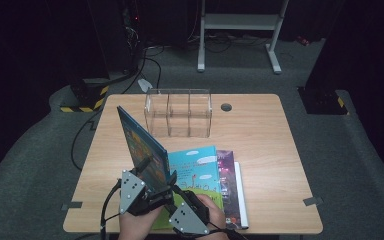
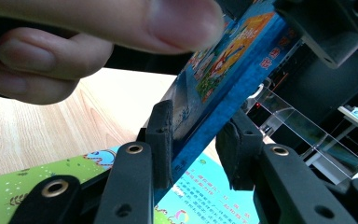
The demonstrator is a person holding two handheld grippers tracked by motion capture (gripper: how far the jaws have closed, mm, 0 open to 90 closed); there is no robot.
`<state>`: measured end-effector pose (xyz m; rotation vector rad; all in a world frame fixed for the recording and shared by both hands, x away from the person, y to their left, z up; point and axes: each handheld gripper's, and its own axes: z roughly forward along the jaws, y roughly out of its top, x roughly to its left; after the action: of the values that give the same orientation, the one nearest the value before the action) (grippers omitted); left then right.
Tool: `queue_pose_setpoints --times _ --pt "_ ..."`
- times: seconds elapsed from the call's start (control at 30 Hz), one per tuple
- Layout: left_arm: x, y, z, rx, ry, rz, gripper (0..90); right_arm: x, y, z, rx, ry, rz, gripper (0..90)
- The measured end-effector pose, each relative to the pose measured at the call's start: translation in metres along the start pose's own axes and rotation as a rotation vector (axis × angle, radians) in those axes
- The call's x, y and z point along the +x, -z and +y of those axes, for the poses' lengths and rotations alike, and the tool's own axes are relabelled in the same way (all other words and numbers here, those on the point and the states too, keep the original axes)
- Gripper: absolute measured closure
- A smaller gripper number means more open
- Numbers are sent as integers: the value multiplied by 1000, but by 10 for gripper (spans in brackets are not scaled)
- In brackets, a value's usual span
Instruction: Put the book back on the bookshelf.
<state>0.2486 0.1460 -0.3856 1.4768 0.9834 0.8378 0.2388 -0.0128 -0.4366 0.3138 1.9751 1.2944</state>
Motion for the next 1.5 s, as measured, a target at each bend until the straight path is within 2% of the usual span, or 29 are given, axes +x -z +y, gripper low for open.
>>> queue_pose_setpoints --times 0.03,0.1,0.43,0.57,0.6,0.63,0.67,0.7,0.73,0.77,0.8,0.83,0.87,0.9,0.93,0.97,1.0,1.03,1.07,1.13,1.27,1.5 --pt "-2 0 -1 1 -13 18 116 1 0 0 -1 2 4 668" --pt "-3 0 -1 -1 -15 31 116 2 -1 0 -1 4 9 664" --pt "-3 1 -1 0 -27 43 167 2 -1 1 -4 6 14 648" --pt "-3 2 -1 -7 -36 52 276 1 0 2 -16 -11 30 621" --pt "-3 2 -2 -9 -43 59 276 1 0 2 -16 -11 30 621" --pt "-3 3 -2 -17 -59 84 358 1 0 2 -25 -19 43 623" --pt "-3 3 -2 -17 -59 84 417 1 0 2 -25 -19 43 623" --pt "-3 4 -3 -26 -71 98 482 2 1 4 -37 -13 58 658" --pt "-3 6 -3 -42 -91 121 482 2 1 4 -37 -13 58 658" --pt "-3 7 -3 -66 -133 169 591 4 2 4 -31 10 37 648" --pt "-2 8 -3 -80 -184 216 693 4 2 4 -28 16 41 646" --pt "11 7 1 -42 -197 138 747 3 3 3 -30 12 40 647" --pt "11 7 1 -42 -197 138 743 3 3 3 -30 12 40 647" --pt "10 8 -1 -53 -232 178 750 1 2 1 -23 11 33 647" --pt "10 8 -1 -53 -232 178 771 1 2 1 -23 11 33 647" --pt "9 9 -2 -79 -264 244 784 -1 2 0 -19 4 25 648" --pt "9 9 -2 -79 -264 244 787 -1 2 0 -19 4 25 648" --pt "17 12 2 -85 -215 231 785 -2 2 0 -17 6 17 649" --pt "22 14 4 -89 -193 218 783 -3 3 -1 -18 5 14 650" --pt "26 15 6 -85 -177 201 780 -4 3 -1 -18 2 14 651" --pt "33 18 9 -96 -149 206 779 -4 2 -1 -13 -1 14 653" --pt "42 23 13 -109 -105 183 778 -9 2 -3 -8 -13 7 663"
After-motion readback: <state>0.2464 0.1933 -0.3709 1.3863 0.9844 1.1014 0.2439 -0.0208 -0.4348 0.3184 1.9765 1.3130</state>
